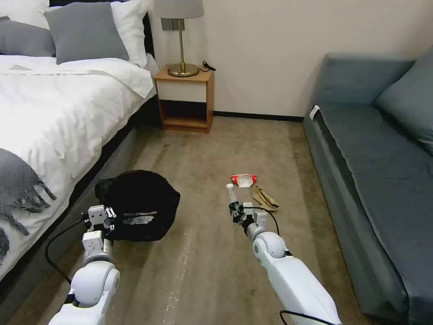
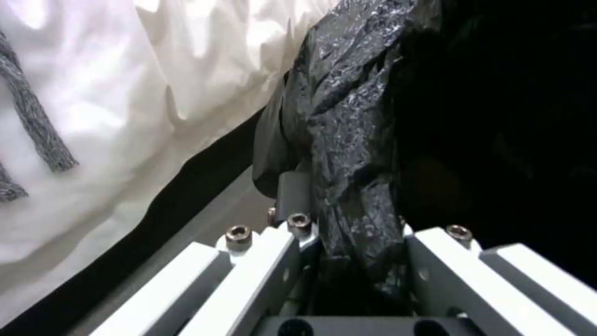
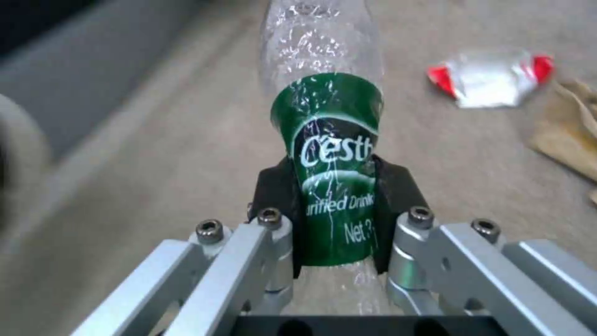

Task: Pick up the trash bin, then pick up the garbage on the floor and place it into the trash bin.

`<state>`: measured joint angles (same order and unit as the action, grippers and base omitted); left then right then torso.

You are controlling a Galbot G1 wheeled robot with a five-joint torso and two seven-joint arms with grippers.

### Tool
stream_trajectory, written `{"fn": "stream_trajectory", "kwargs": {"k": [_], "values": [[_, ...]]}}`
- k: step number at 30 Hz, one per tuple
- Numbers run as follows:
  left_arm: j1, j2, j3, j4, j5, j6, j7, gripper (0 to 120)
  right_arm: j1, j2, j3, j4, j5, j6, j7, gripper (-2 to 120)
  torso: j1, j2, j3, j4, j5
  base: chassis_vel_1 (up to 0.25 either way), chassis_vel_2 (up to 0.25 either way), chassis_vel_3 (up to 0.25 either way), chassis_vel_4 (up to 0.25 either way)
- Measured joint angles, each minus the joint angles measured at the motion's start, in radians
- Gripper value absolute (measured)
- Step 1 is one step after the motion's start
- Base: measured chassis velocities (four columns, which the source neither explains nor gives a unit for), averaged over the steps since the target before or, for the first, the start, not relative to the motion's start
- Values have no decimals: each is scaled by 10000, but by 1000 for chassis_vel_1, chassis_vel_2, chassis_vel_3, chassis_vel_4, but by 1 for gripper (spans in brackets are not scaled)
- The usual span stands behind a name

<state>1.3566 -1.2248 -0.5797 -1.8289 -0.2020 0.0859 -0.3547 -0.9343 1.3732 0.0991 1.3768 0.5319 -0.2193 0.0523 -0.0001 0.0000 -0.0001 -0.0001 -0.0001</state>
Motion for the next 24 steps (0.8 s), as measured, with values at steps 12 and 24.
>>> {"fn": "stream_trajectory", "kwargs": {"k": [12,24], "values": [[226,63,86,-50,20,-116,78,3,-970,-4,-337,2667,551,-321,-368,17,0,0,1,1,1,0,0,0,0],[430,-116,386,-290,330,-160,107,3,-953,-169,-942,3621,1123,-608,-1484,17,0,0,0,0,0,0,0,0,0]]}}
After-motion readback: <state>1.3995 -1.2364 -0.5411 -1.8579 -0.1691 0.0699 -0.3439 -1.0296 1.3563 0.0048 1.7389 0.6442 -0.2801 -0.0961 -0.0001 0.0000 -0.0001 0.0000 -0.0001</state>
